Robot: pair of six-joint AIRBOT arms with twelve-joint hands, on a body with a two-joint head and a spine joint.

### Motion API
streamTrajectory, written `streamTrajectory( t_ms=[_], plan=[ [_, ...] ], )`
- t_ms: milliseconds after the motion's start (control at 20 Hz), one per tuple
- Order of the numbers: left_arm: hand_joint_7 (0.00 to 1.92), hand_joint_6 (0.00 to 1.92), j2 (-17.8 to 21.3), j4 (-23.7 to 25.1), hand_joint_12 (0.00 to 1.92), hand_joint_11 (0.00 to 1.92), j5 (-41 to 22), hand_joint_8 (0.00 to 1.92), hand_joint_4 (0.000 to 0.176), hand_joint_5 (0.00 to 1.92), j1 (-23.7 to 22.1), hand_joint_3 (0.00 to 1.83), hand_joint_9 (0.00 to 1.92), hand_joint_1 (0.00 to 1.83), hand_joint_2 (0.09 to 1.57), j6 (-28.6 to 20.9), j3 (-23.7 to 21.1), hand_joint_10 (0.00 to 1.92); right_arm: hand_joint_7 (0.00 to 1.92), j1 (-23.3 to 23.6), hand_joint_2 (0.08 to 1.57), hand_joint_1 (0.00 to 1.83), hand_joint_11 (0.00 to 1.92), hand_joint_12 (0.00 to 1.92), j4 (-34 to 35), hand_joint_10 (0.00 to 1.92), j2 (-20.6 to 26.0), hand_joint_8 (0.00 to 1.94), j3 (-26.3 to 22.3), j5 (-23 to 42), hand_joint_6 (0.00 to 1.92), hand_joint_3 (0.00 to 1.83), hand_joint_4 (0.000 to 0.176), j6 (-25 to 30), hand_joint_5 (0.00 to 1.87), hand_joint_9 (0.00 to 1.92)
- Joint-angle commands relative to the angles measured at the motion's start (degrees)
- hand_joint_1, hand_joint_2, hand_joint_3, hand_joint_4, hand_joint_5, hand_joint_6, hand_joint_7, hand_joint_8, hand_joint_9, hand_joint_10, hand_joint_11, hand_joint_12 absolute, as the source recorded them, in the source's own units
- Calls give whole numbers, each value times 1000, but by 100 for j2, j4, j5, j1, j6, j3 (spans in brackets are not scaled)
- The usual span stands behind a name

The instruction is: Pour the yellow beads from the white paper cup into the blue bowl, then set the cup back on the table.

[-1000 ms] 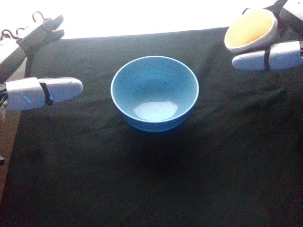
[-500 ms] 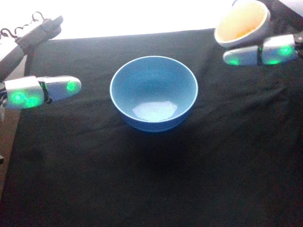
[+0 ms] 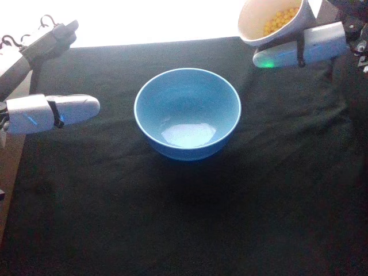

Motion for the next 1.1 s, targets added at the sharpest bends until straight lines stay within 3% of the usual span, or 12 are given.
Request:
streamTrajectory(
  t_ms=[0,50,100,150,350,450,500,550,600,850,900,1050],
  plan=[
    [133,0,-13,-33,501,0,-690,2,0,81,-74,0,132,680,906,-58,38,7,1130,181,1082,1231,597,1094,132,7,-16,740,6,468,945,0,23,48,1000,1209],
    [140,0,-12,-33,513,0,-696,3,0,77,-73,4,156,686,925,-59,37,11,1180,317,1075,1244,696,1073,-76,25,-16,692,8,301,925,0,0,48,990,1273],
    [126,0,-12,-33,564,0,-696,3,0,74,-73,2,153,667,927,-60,36,6,1198,418,1074,1248,759,1042,-227,28,-17,673,10,195,934,0,0,48,975,1310],
    [155,0,-13,-26,608,0,-692,8,0,67,-74,1,188,652,927,-61,39,12,1177,484,1082,1246,683,1110,-355,27,-35,726,16,114,946,1,0,48,957,1325],
    [228,3,-16,20,675,0,-662,10,0,78,-102,0,228,649,916,-63,47,11,1201,544,1073,1255,684,1094,-644,18,-162,707,61,-98,895,1,0,48,976,1360],
    [201,1,-18,36,646,0,-647,3,0,77,-117,0,213,661,913,-63,51,2,1217,589,1058,1269,642,1252,-850,26,-184,725,65,-225,767,0,0,48,1027,1389],
    [219,0,-19,51,642,0,-642,9,0,72,-123,0,239,650,909,-63,52,12,1187,634,1059,1287,504,1448,-959,33,-197,849,65,-281,631,0,0,48,1061,1391],
    [259,0,-16,67,665,0,-629,14,0,72,-133,0,245,640,901,-64,52,9,1232,660,1048,1287,510,1416,-1048,42,-213,744,65,-343,654,0,0,49,1063,1403],
    [288,0,-16,73,667,0,-620,19,0,72,-140,0,248,639,899,-64,52,8,1221,671,1050,1287,570,1499,-1101,55,-218,770,64,-373,630,0,0,49,1070,1416],
    [330,0,-10,124,618,0,-576,3,0,75,-147,0,255,645,910,-65,54,4,1138,896,1077,1260,650,1463,-1641,75,-263,891,59,-676,740,1,0,49,1025,1410],
    [334,1,-10,133,653,0,-572,2,0,69,-148,0,247,640,907,-66,54,0,1083,928,1099,1245,700,1388,-1712,64,-277,963,59,-707,849,2,0,49,975,1351],
    [351,2,-11,150,725,0,-563,3,0,78,-163,0,252,632,900,-68,54,1,1099,975,1099,1245,727,1241,-1846,49,-313,916,62,-769,898,0,0,49,959,1319]
  ],
)
